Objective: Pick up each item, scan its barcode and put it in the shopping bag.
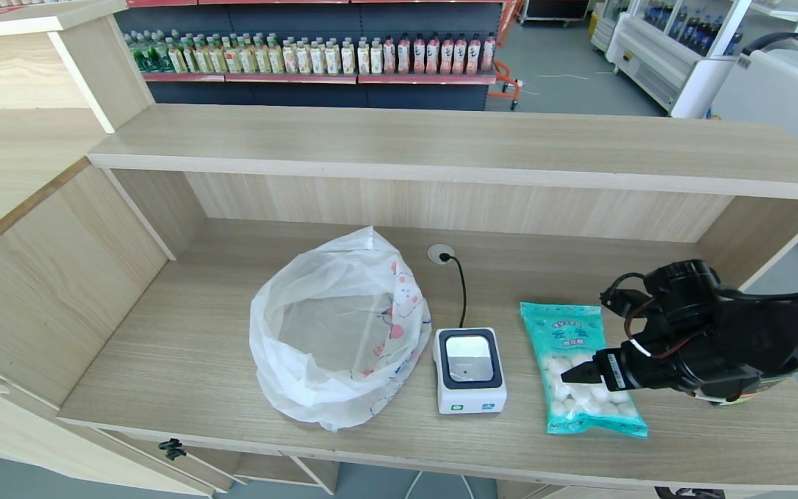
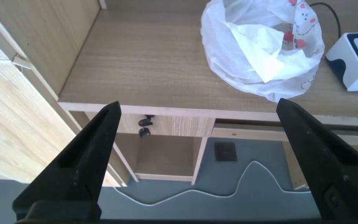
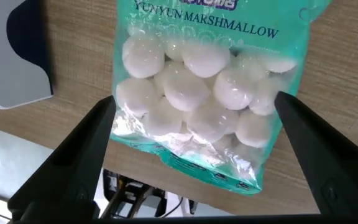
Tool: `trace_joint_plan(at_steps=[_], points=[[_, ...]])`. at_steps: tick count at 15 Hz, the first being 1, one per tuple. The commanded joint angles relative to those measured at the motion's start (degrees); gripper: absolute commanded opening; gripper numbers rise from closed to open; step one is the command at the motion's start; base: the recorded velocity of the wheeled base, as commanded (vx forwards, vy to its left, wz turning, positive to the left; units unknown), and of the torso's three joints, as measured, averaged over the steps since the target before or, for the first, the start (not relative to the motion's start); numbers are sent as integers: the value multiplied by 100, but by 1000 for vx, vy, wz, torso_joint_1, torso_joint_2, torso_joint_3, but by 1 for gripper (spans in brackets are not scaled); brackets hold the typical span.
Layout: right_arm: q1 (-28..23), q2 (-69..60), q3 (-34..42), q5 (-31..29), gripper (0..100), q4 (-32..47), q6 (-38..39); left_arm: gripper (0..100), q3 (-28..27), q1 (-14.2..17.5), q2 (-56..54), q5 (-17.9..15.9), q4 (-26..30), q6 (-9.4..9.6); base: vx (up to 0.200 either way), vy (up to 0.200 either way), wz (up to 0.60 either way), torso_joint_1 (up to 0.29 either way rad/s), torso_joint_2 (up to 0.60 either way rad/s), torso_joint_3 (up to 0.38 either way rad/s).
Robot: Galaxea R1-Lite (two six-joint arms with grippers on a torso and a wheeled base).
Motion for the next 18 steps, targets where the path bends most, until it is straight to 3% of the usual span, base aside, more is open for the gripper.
trace_joint_plan(at_steps=[1, 10, 11, 15, 18], points=[[12, 285, -102, 6, 100, 7, -26, 100, 0, 4, -7, 0, -1, -1, 0, 0, 0, 0, 0, 0], [144, 672, -673, 165, 100, 403, -149, 100, 0, 4, 1, 0, -1, -1, 0, 0, 0, 0, 0, 0], [144, 681, -735, 165, 0, 464, -176, 100, 0, -5, -7, 0, -1, -1, 0, 0, 0, 0, 0, 0], [153, 646, -814, 112, 0, 640, -176, 100, 0, -5, 1, 0, -1, -1, 0, 0, 0, 0, 0, 0], [135, 566, -796, -275, 0, 649, -167, 100, 0, 4, 1, 0, -1, -1, 0, 0, 0, 0, 0, 0]])
